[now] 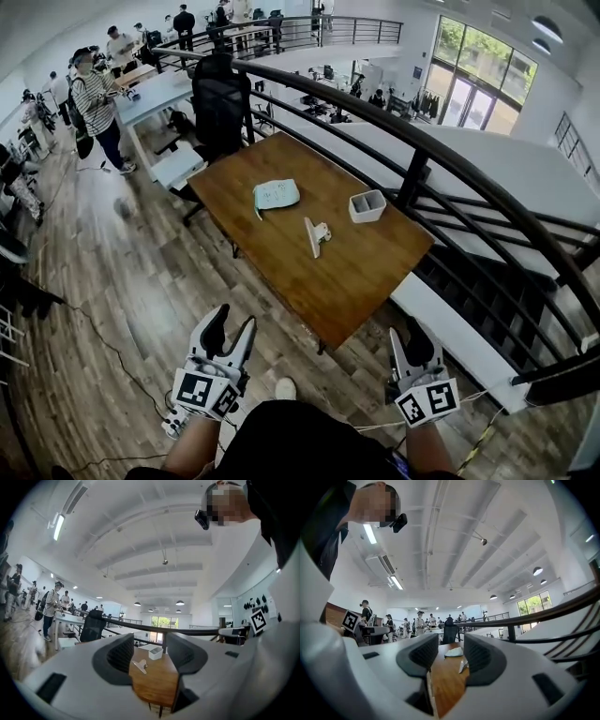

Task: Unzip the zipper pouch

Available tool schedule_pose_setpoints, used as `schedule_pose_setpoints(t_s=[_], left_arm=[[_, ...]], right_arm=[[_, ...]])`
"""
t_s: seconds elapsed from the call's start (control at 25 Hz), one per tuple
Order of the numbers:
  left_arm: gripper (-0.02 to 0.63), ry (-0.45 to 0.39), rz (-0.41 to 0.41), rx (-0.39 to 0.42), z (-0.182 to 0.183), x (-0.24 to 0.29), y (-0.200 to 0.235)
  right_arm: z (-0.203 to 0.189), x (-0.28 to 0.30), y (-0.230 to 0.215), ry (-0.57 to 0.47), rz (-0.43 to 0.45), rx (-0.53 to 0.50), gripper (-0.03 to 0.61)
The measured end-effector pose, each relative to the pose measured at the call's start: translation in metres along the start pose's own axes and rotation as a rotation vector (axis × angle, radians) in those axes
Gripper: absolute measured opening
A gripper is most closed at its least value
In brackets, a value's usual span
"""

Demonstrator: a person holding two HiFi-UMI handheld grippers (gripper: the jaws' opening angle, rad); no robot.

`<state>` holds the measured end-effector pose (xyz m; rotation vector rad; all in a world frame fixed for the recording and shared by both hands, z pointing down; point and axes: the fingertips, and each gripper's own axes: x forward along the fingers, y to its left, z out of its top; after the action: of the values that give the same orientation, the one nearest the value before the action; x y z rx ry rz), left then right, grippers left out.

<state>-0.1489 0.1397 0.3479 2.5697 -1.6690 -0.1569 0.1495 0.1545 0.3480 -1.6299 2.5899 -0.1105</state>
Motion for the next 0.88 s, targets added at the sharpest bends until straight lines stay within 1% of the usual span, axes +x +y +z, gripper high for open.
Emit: schedule_pose_setpoints(t_s=[0.08, 0.2, 0.36, 0.52, 0.68, 0.76, 0.88], left_arm=[[0.222, -0.007, -0.001, 0.009, 0.002, 0.014, 0.017], [0.224, -0.005, -0.007, 0.001, 0.001, 0.031, 0.040], [0.235, 0.010, -0.024, -0.004, -0.005, 0.054, 0.057], [0.238, 0.022, -0.042, -0.027, -0.018, 0.072, 0.063], [0.238, 0.040, -0.049, -0.036, -0.023, 0.085, 0.064], [0.238, 0.051, -0.038, -0.032, -0.024, 0.089, 0.065], [0.238, 0.069, 0.003, -0.030, -0.029, 0.096, 0.070]], right_arm=[[0.001, 0.023, 0.000, 0.001, -0.005, -0.007, 0.156], [0.003, 0.052, 0.006, 0.009, -0.005, -0.013, 0.161], [0.001, 0.077, 0.016, 0.025, 0.002, -0.026, 0.161], [-0.011, 0.084, 0.011, 0.077, 0.000, -0.049, 0.161], [-0.014, 0.094, -0.002, 0.100, -0.014, -0.037, 0.161], [-0.015, 0.105, -0.007, 0.113, 0.006, -0.036, 0.161], [-0.023, 0.128, -0.015, 0.130, 0.057, -0.031, 0.161]])
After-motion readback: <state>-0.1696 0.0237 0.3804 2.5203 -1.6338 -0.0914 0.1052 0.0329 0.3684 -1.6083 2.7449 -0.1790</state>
